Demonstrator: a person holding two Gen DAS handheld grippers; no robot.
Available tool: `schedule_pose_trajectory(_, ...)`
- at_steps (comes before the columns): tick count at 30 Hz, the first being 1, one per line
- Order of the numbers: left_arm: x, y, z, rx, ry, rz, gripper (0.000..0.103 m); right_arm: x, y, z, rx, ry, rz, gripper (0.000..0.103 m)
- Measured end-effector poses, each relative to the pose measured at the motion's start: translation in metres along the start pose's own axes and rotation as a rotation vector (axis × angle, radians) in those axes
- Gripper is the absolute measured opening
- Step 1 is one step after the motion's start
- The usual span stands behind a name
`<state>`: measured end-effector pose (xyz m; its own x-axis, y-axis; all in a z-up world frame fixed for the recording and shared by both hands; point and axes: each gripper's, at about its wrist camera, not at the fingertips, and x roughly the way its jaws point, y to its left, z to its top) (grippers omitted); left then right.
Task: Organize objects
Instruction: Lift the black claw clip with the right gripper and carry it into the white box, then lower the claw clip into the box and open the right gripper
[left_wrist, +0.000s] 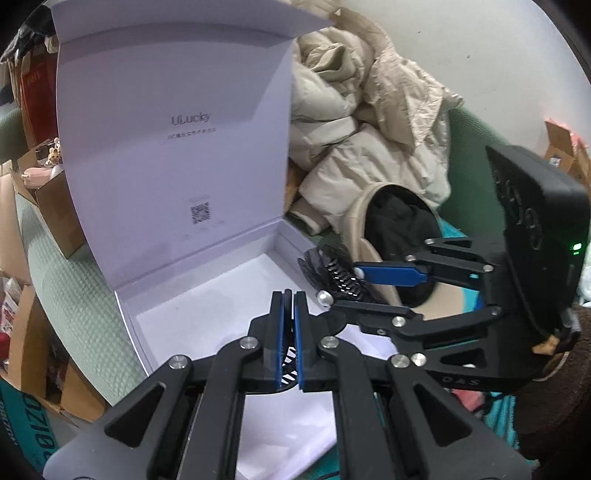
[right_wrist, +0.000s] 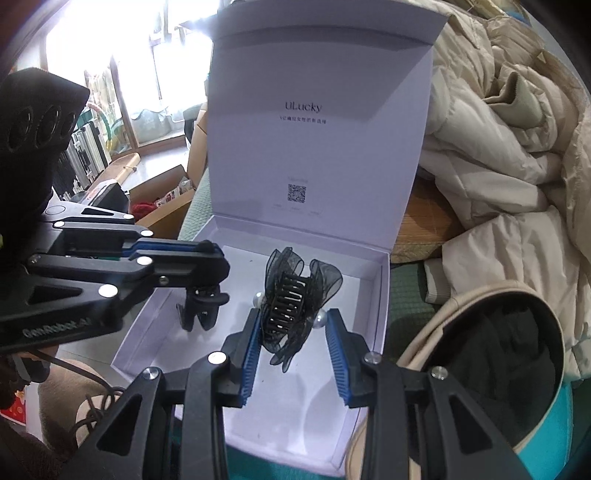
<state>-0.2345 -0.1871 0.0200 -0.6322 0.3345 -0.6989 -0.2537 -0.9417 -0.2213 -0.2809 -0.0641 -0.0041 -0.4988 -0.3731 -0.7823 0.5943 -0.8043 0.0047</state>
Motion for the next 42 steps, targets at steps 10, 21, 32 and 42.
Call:
schedule_pose_trajectory(10, 0.038, 0.019, 0.006, 0.023, 0.019, 0.080, 0.005, 0.040, -0.012, 0.007, 0.030, 0.062, 0.008, 0.035)
schedule_pose_trajectory(21, 0.061, 0.041, 0.005, -0.012, 0.037, 0.114, 0.005, 0.065, -0.027, 0.014, 0.065, 0.100, 0.037, 0.035)
schedule_pose_trajectory(32, 0.070, 0.051, 0.001, -0.041, 0.050, 0.148, 0.005, 0.086, -0.031, 0.027, 0.070, 0.147, 0.039, 0.036)
schedule_pose_trajectory(42, 0.073, 0.063, 0.000, -0.105, 0.075, 0.165, 0.009, 0.095, -0.038, 0.031, 0.098, 0.176, 0.035, 0.042)
